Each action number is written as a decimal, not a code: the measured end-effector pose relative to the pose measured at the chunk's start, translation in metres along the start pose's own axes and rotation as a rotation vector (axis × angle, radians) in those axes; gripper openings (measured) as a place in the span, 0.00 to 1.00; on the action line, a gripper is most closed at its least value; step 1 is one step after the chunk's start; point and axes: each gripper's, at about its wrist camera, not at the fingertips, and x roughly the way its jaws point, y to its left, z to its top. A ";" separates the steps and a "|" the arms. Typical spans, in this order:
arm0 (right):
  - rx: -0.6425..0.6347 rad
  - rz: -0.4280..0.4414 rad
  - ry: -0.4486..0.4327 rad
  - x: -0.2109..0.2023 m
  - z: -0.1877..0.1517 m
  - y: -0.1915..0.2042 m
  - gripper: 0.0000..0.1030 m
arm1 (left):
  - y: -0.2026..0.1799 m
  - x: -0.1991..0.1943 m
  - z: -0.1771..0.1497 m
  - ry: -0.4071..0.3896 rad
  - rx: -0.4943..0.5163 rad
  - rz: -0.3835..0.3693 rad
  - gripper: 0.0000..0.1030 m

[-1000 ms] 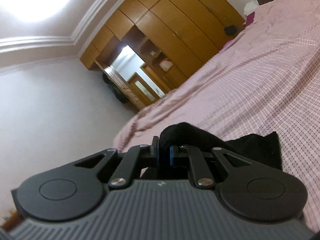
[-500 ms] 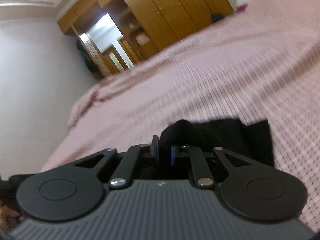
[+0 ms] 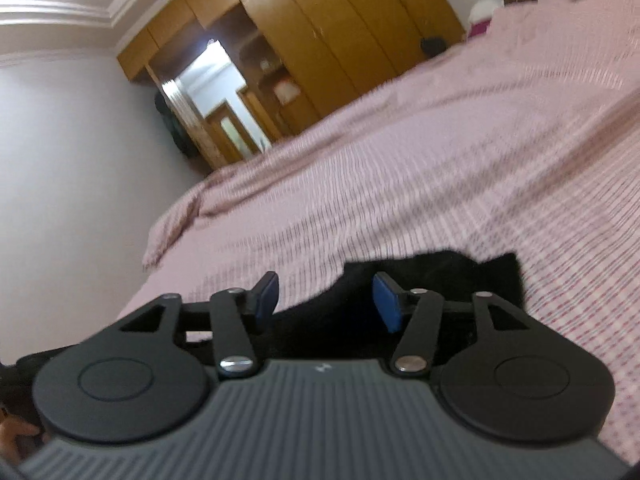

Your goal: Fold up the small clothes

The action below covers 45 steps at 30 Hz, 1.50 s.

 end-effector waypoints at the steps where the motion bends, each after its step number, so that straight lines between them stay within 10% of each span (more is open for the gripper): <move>1: -0.020 0.001 0.001 -0.003 0.002 0.002 0.55 | -0.001 -0.002 0.001 -0.002 0.010 0.002 0.60; 8: -0.281 0.005 0.111 0.008 0.027 0.016 0.55 | -0.005 -0.016 0.008 0.029 0.019 -0.115 0.60; 17: -0.819 0.204 0.513 0.078 0.060 0.036 0.54 | -0.028 -0.035 0.005 0.092 0.140 -0.055 0.60; 22: -0.832 0.320 0.665 0.098 0.050 0.037 0.52 | -0.029 -0.038 -0.018 0.180 0.156 -0.069 0.60; 24: -0.841 0.368 0.707 0.097 0.041 0.040 0.26 | -0.028 -0.035 -0.028 0.212 0.163 -0.074 0.60; 25: -0.846 0.387 0.711 0.094 0.038 0.043 0.12 | -0.028 -0.034 -0.033 0.224 0.169 -0.075 0.60; 30: -0.708 0.440 0.520 0.071 0.066 0.037 0.11 | -0.027 -0.025 -0.045 0.259 0.168 -0.074 0.60; 39: -0.464 -0.092 0.285 0.106 0.078 -0.017 0.13 | -0.026 0.030 -0.030 0.179 0.184 -0.007 0.60; 45: -0.355 -0.052 0.300 0.073 0.072 -0.037 0.13 | -0.022 0.075 -0.022 0.170 0.244 0.151 0.60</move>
